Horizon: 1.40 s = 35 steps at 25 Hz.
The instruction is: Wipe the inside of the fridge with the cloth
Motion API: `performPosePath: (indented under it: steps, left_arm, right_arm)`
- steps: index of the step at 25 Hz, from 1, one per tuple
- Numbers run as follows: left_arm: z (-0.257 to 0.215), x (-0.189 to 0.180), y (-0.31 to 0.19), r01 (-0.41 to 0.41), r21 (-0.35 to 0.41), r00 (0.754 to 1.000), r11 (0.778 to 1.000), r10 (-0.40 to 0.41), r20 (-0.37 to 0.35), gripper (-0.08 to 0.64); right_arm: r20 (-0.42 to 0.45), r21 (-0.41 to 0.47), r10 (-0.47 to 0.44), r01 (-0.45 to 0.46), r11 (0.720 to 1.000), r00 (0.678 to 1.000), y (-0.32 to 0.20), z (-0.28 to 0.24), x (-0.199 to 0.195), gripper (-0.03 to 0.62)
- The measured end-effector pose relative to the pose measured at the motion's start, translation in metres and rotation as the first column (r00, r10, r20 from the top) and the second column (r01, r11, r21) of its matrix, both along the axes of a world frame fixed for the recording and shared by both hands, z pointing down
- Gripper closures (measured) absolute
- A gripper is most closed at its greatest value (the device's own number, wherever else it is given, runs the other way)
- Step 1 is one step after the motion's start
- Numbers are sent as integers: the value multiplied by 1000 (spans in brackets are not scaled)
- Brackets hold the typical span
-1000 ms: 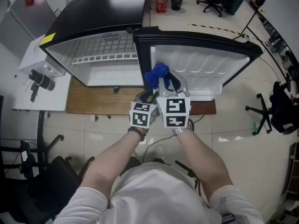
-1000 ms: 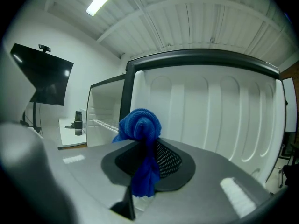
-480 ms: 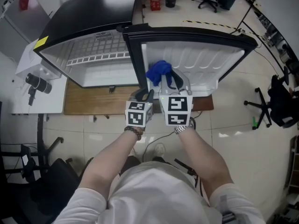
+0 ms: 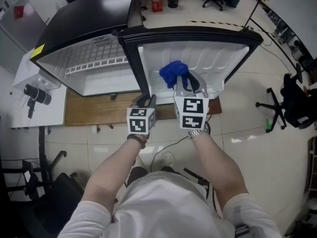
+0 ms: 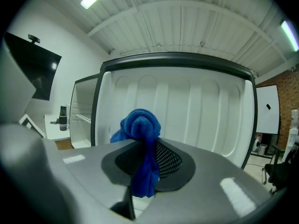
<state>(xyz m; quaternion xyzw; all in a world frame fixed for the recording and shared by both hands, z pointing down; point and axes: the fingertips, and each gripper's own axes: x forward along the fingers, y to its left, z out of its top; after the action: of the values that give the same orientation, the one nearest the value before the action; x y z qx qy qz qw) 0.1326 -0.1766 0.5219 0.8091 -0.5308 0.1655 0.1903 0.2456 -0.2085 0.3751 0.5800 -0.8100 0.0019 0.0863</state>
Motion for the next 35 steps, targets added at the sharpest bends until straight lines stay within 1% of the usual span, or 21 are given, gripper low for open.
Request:
performPosePath:
  steps: [8, 14, 18, 27, 35]
  left_arm:
    - [0, 1, 1, 11, 4, 1000, 1000, -11, 1, 474]
    - [-2, 0, 1, 19, 3, 1000, 1000, -19, 2, 474]
    - [-2, 1, 1, 19, 6, 1000, 1000, -19, 8, 474]
    - [-1, 1, 1, 18, 6, 1000, 1000, -18, 14, 474]
    - [-2, 1, 1, 18, 8, 1000, 1000, -18, 15, 474]
  right_arm:
    - [-10, -3, 70, -70, 998, 998, -2, 4, 42, 528]
    - [-47, -7, 126, -126, 992, 991, -7, 14, 78, 528]
    - [-55, -3, 169, -170, 985, 984, -9, 15, 105, 528]
    - [-60, -6, 247, -248, 969, 967, -15, 15, 150, 528]
    - [-63, -7, 297, -298, 955, 953, -18, 15, 178, 528]
